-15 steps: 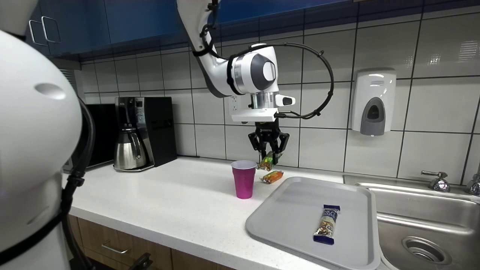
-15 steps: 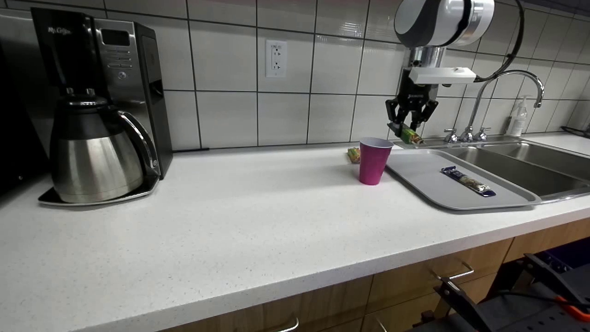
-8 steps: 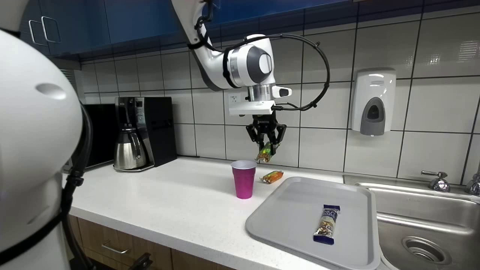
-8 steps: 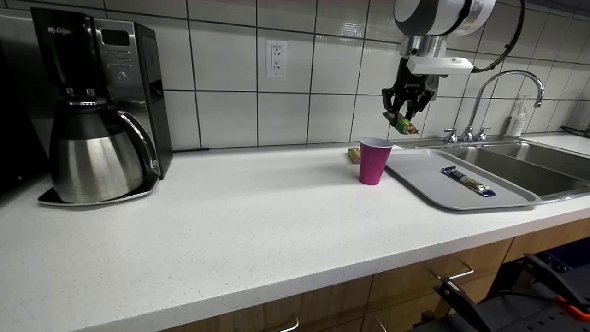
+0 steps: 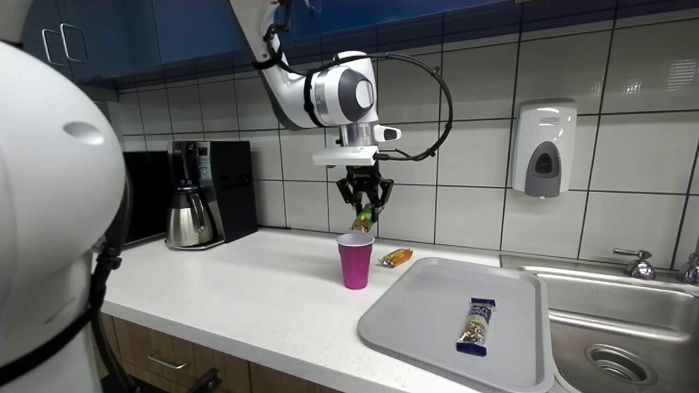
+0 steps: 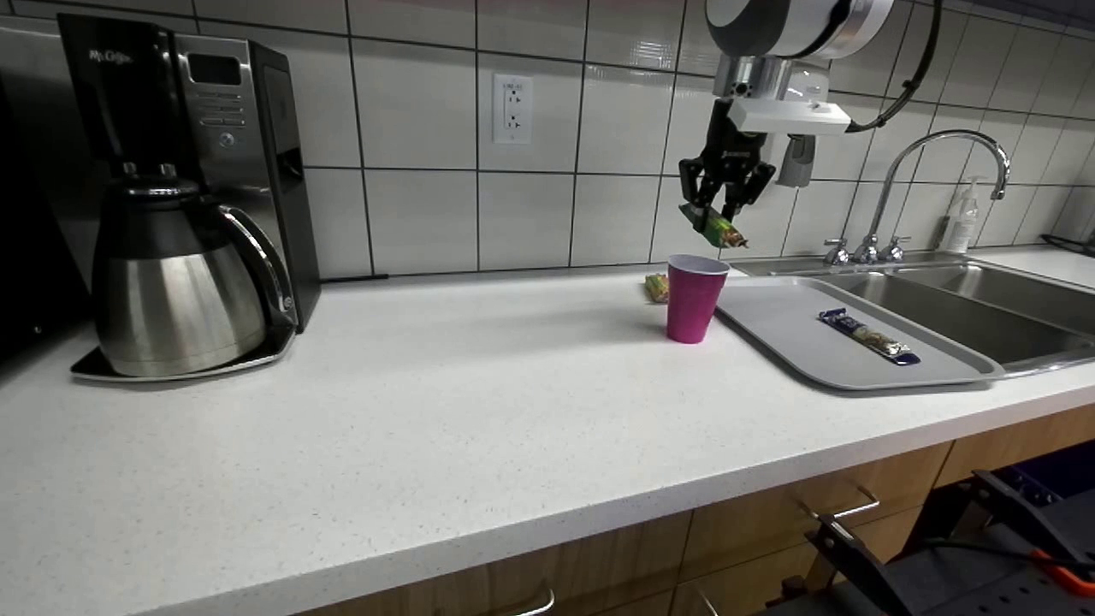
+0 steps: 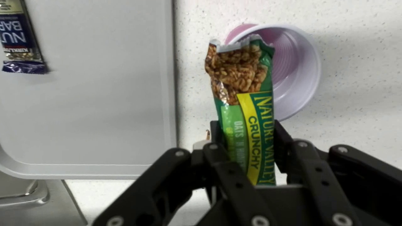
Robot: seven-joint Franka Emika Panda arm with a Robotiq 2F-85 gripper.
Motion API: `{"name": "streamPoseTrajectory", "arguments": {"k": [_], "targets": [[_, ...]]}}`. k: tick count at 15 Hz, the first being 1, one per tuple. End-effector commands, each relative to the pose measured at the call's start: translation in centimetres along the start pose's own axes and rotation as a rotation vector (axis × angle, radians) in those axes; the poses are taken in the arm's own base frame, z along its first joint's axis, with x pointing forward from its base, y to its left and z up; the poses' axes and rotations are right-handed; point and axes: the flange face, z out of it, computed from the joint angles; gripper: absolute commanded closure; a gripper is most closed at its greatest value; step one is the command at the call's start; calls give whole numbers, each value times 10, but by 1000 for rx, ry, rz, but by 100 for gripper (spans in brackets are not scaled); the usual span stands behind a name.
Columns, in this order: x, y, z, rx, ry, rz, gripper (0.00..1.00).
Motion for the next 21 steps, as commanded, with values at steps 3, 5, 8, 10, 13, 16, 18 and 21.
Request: {"name": "streamPoseTrajectory", "arguments": {"k": [3, 5, 8, 10, 13, 16, 18, 21], "targets": [[-7, -33, -15, 54, 25, -76, 85], [-8, -45, -18, 72, 26, -102, 85], [-11, -59, -16, 100, 24, -140, 85], [-13, -67, -9, 117, 11, -172, 85], [-17, -77, 3, 131, -14, -222, 85], [-18, -82, 18, 129, -37, -266, 85], [-18, -85, 29, 120, -55, -293, 85], [-19, -93, 41, 109, -71, -331, 85]]}}
